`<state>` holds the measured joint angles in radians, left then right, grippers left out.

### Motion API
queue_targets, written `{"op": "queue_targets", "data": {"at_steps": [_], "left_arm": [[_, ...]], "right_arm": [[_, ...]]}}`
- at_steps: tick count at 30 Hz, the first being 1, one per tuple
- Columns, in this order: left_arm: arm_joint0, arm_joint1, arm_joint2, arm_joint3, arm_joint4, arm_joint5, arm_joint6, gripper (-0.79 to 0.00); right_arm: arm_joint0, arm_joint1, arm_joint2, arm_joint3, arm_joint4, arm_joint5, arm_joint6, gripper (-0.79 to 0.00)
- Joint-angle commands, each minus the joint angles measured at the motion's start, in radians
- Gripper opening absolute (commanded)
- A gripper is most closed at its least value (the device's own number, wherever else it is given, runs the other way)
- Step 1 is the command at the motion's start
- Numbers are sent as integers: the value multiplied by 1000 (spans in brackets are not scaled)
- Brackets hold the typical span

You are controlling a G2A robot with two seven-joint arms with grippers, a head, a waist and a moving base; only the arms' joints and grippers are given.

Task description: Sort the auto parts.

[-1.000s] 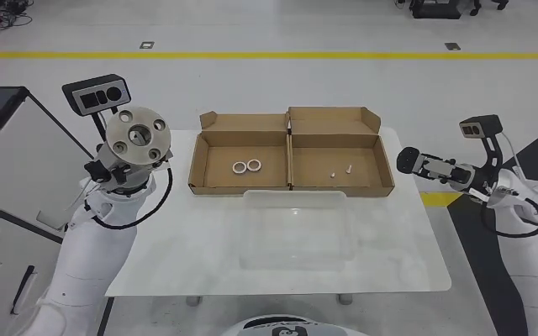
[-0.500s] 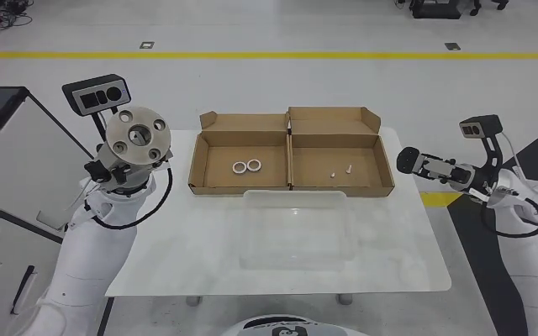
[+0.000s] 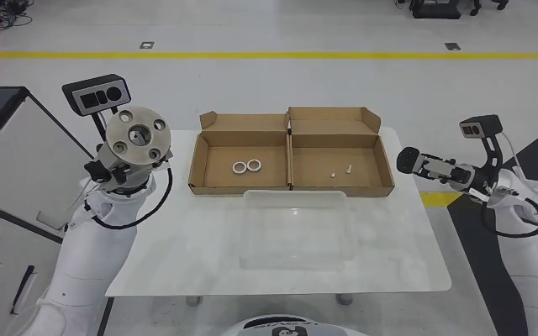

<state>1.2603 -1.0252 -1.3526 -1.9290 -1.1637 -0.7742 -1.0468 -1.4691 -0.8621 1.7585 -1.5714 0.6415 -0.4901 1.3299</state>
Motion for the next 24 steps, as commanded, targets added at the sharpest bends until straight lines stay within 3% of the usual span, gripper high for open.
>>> {"op": "queue_targets", "data": {"at_steps": [1, 3, 4, 5, 13, 19, 24], "left_arm": [[0, 0, 0, 0, 0, 0, 0, -785], [0, 0, 0, 0, 0, 0, 0, -785], [1, 0, -1, 1, 3, 4, 6, -545], [3, -1, -4, 0, 16, 12, 21, -785], [26, -8, -15, -6, 154, 53, 63, -785], [35, -6, -23, 9, 347, 114, 50, -785], [2, -10, -5, 34, 423, 168, 86, -785]], "right_arm": [[0, 0, 0, 0, 0, 0, 0, 0], [0, 0, 0, 0, 0, 0, 0, 0], [0, 0, 0, 0, 0, 0, 0, 0], [0, 0, 0, 0, 0, 0, 0, 0], [0, 0, 0, 0, 0, 0, 0, 0], [0, 0, 0, 0, 0, 0, 0, 0], [0, 0, 0, 0, 0, 0, 0, 0]]}}
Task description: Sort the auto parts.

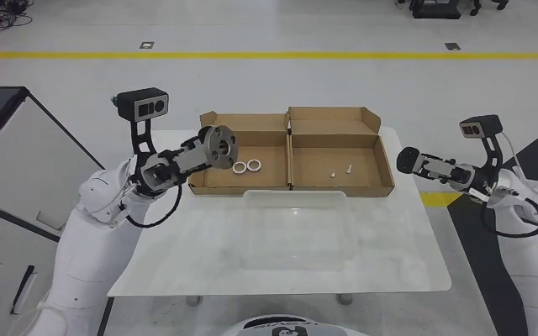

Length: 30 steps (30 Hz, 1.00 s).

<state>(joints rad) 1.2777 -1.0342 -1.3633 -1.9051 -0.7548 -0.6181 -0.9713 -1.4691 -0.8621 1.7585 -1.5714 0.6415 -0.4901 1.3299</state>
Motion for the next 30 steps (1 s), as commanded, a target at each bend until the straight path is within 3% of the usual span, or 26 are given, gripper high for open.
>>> {"op": "queue_targets", "data": {"at_steps": [1, 11, 18, 25, 30], "left_arm": [[-31, -3, 14, 20, 23, 21, 18, -785], [-234, -21, 113, 202, 271, 129, 43, -785], [-266, -17, 156, 287, 554, 210, 18, -785], [-279, -15, 195, 346, 731, 264, 14, -785], [-334, -23, 241, 412, 839, 295, 40, -785]], "right_arm": [[0, 0, 0, 0, 0, 0, 0, 0], [0, 0, 0, 0, 0, 0, 0, 0], [0, 0, 0, 0, 0, 0, 0, 0], [0, 0, 0, 0, 0, 0, 0, 0], [0, 0, 0, 0, 0, 0, 0, 0]]}}
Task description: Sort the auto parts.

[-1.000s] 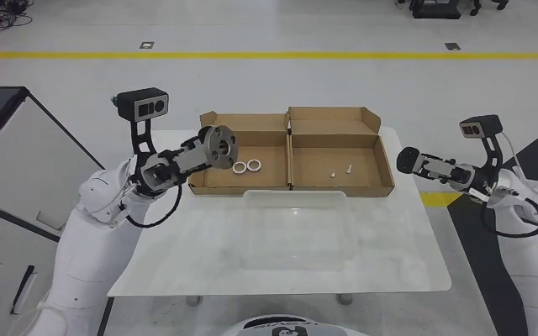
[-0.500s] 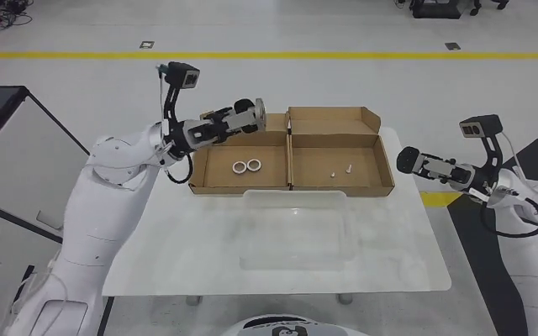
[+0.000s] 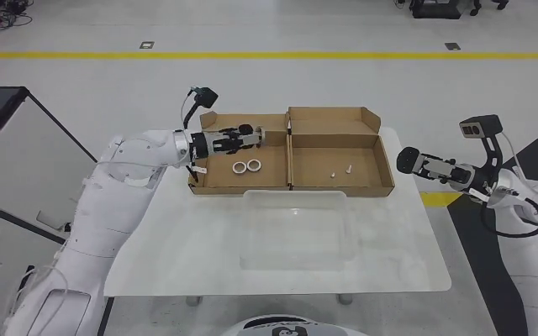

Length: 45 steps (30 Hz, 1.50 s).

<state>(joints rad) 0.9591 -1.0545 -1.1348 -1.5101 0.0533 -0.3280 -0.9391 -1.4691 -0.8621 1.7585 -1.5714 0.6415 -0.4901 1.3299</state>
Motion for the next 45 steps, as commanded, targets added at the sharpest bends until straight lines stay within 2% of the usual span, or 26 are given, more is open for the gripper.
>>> {"op": "queue_targets", "data": {"at_steps": [1, 11, 19, 36, 45], "left_arm": [[-29, -5, 25, 34, 46, 15, 13, -785], [-210, -39, 171, 272, 269, 36, -23, -785], [-283, -61, 269, 436, 447, -15, -36, -785], [-383, -143, 464, 688, 667, -74, -5, -785], [-406, -183, 520, 802, 725, -105, 34, -785]], "right_arm": [[0, 0, 0, 0, 0, 0, 0, 0], [0, 0, 0, 0, 0, 0, 0, 0], [0, 0, 0, 0, 0, 0, 0, 0], [0, 0, 0, 0, 0, 0, 0, 0], [0, 0, 0, 0, 0, 0, 0, 0]]}}
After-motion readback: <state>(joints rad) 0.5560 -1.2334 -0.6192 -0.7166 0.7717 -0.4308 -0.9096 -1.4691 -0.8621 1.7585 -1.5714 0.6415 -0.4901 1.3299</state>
